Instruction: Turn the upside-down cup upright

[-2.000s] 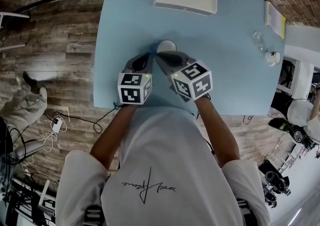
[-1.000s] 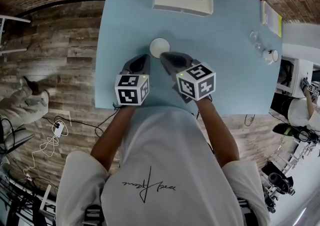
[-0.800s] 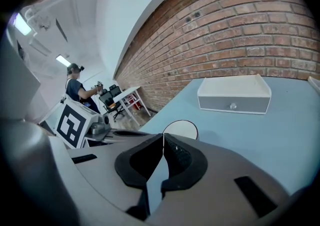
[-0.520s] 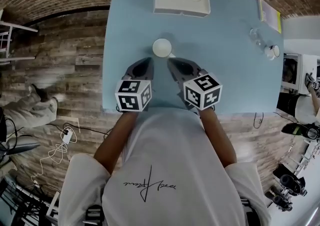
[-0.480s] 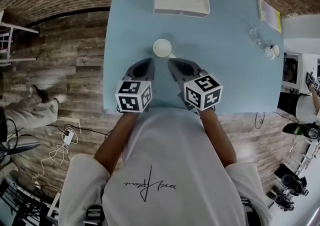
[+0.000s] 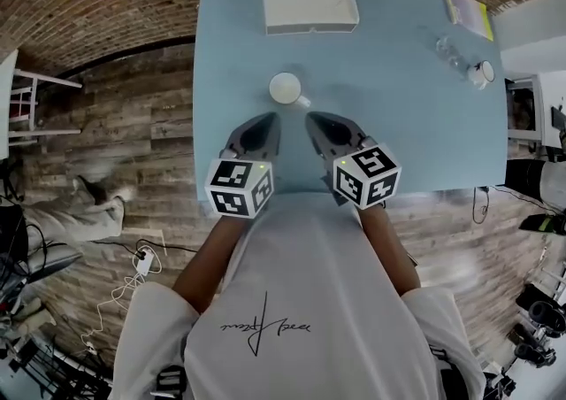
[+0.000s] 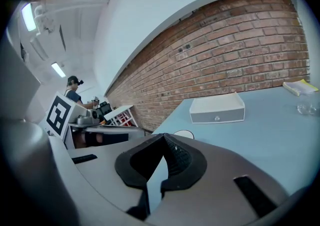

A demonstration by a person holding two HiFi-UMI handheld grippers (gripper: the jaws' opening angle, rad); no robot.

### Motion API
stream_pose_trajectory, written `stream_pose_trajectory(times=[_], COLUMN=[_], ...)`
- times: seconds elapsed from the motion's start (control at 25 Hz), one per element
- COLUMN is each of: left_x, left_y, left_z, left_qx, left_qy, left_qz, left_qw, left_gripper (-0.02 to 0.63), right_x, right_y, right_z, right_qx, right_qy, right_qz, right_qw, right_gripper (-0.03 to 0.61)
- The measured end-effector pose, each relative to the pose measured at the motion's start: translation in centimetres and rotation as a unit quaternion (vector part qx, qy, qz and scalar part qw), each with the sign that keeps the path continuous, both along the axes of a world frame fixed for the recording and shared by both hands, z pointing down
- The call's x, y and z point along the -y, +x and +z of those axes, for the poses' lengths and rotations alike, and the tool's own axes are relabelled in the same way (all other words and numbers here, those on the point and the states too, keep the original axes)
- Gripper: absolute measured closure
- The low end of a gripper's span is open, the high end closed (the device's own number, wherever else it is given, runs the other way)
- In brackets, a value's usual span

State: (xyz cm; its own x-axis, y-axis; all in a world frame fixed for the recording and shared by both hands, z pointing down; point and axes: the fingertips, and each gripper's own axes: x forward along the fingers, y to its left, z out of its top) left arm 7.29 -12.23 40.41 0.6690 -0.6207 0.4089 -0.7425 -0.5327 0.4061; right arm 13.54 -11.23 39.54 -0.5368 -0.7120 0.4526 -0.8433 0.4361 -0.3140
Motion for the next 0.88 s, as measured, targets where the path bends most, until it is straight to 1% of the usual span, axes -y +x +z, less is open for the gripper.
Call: stream_pose_trajectory(times=[0.12, 0.28, 0.36, 0.56, 0.72, 0.88], left_x=[-0.4, -1.0, -1.2, -1.5, -1.5, -1.6], left_y=[0.4, 0.8, 1.0, 1.1, 1.4, 1.6], left_z=[-1.5, -2.8, -3.4, -5.4, -6.2, -6.3], left_qx=[-0.010, -0.010, -0.016, -0.035, -0.035, -0.034], left_qy=[0.010, 0.024, 0.027, 0.037, 0.051, 0.050], left_qz=[0.008, 0.019, 0.022, 0.019, 0.019, 0.022], left_qw=[0.9999, 0.9995, 0.9993, 0.9985, 0.9979, 0.9979], left_gripper=[0.604, 0.606, 0.604, 0.604, 0.604, 0.604], right_x=[-0.6, -1.5, -1.8, -2.4, -2.1, -2.2], right_y=[0.1, 0.0, 0.0, 0.3, 0.8, 0.8], right_z=[-1.2, -3.0, -3.8, -5.4, -5.9, -6.1], right_qx=[0.007, 0.011, 0.015, 0.015, 0.017, 0.020], right_qy=[0.014, 0.036, 0.045, 0.064, 0.071, 0.070], right_qz=[0.008, 0.011, 0.017, 0.034, 0.040, 0.042], right_qw=[1.000, 0.999, 0.999, 0.997, 0.996, 0.996], right_gripper=[0.558, 0.558, 0.558, 0.558, 0.558, 0.558])
